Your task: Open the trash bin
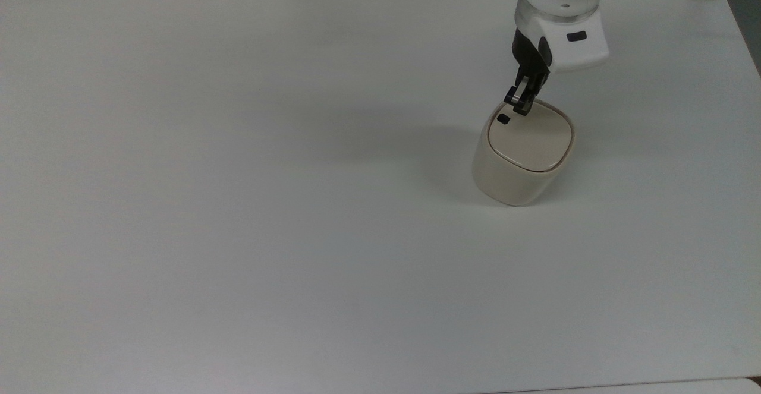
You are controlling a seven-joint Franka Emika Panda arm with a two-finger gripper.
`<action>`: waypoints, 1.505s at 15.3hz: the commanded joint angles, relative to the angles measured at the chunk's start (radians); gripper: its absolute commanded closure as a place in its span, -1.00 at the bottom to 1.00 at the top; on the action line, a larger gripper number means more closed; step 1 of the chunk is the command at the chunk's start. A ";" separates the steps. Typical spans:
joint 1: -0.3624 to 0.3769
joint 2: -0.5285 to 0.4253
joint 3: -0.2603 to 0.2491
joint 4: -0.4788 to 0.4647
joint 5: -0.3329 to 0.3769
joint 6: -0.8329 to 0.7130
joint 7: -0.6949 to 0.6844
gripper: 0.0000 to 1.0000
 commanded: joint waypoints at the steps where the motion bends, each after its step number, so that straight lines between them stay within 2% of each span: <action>1: 0.021 0.013 -0.014 0.006 -0.001 0.015 0.025 0.99; 12: 0.030 0.044 -0.014 -0.003 -0.030 0.012 0.028 0.98; 15: 0.038 -0.020 -0.014 -0.003 -0.029 -0.005 0.089 0.96; 16: 0.031 -0.046 -0.017 -0.004 -0.029 -0.029 0.129 0.85; 18: 0.013 -0.083 -0.026 -0.001 -0.029 -0.110 0.175 0.48; 19: -0.016 -0.106 -0.026 -0.001 -0.027 -0.135 0.180 0.19; 20: -0.042 -0.131 -0.026 -0.003 -0.027 -0.160 0.184 -0.32; 22: -0.090 -0.183 -0.028 -0.003 -0.029 -0.245 0.229 -0.72; 23: -0.114 -0.206 -0.028 -0.003 -0.032 -0.294 0.265 -1.00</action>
